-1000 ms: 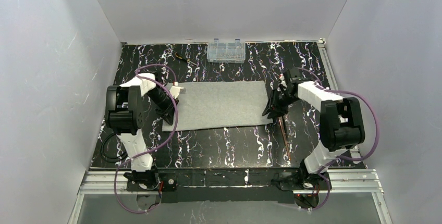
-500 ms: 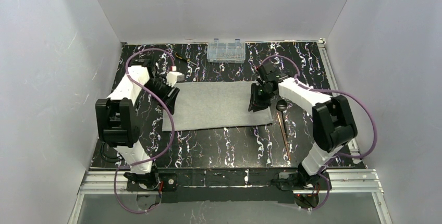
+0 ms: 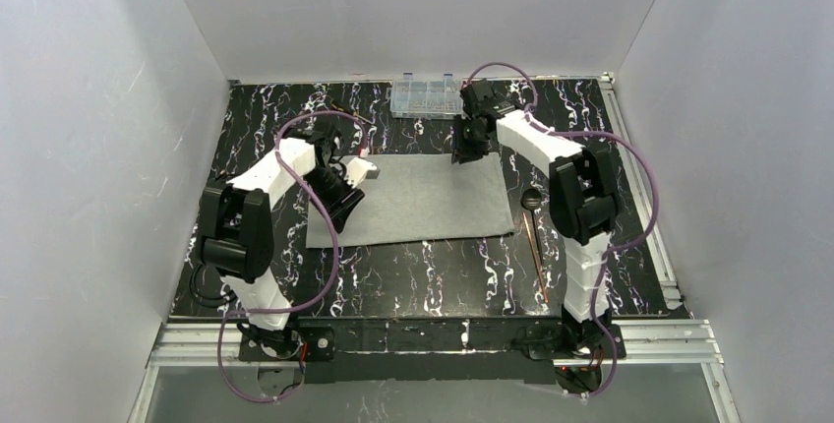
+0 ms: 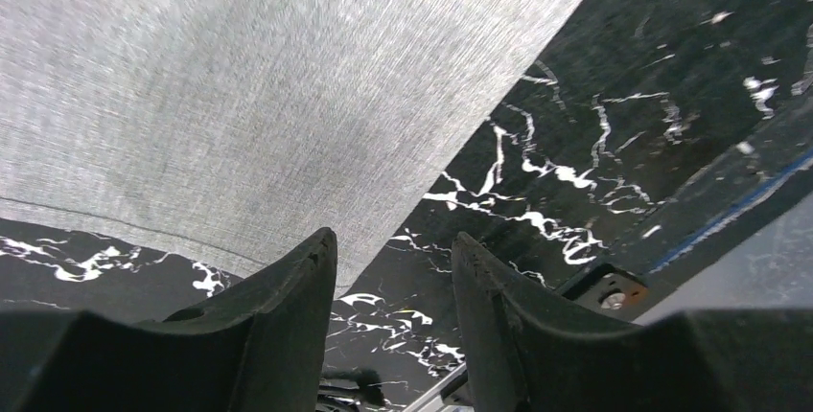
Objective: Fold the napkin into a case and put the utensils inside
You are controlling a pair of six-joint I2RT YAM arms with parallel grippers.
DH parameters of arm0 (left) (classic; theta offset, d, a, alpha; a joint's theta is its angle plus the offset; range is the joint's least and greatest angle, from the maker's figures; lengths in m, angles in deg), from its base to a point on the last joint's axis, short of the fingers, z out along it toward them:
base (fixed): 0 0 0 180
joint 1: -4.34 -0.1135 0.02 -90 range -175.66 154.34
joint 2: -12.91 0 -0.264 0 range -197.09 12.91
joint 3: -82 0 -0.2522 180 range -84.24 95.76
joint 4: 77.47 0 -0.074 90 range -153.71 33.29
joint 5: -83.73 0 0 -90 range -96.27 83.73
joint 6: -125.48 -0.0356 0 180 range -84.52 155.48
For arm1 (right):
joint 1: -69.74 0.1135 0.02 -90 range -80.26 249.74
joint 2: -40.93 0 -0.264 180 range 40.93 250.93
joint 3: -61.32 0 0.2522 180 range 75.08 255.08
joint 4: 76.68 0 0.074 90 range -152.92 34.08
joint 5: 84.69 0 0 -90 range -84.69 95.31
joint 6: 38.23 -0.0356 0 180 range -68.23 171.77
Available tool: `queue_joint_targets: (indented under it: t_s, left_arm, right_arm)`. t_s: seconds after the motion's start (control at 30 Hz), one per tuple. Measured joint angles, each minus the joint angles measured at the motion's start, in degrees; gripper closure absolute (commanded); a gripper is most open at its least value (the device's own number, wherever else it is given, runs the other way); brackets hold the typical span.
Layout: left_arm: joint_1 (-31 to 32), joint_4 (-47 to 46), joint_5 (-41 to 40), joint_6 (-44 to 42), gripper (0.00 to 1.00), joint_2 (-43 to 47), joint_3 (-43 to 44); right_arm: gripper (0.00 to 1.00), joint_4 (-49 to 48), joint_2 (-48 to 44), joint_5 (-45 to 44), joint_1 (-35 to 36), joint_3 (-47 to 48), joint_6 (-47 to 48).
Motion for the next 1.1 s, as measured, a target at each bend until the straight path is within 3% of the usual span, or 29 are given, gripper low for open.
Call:
queue_joint_targets:
  t_s: [0.27,0.33,0.5,0.73,0.97,1.1]
  left_arm:
    - [-0.1,-2.8,-7.8,-2.6,0.58,0.6,-11.5]
    - [-0.1,-3.5,-9.0,-2.7,0.58,0.6,-12.5]
    - [-0.1,-3.1,-7.5,-2.2,0.57,3.0,-10.7]
    - [-0.2,-1.7,-4.3,-1.8,0.57,5.6,-3.7]
    - [-0.1,-1.0,-4.3,-1.1,0.56,5.6,-4.4]
    - [-0.2,1.6,-3.0,-1.3,0.49,5.5,-3.5]
  right_arm:
    - [0.73,0.3,9.1,-8.6,-0.2,8.4,2.6]
    - [0.65,0.7,10.7,-9.4,-0.6,9.1,2.9]
    - [0.50,1.2,10.0,-10.5,-1.7,7.4,3.1]
    - [0.37,1.6,7.2,-12.8,-3.6,7.1,3.3]
    - [0.34,0.6,4.3,-13.5,-7.7,3.2,3.3]
    - [0.34,0.1,2.1,-9.8,-12.7,-0.9,3.1]
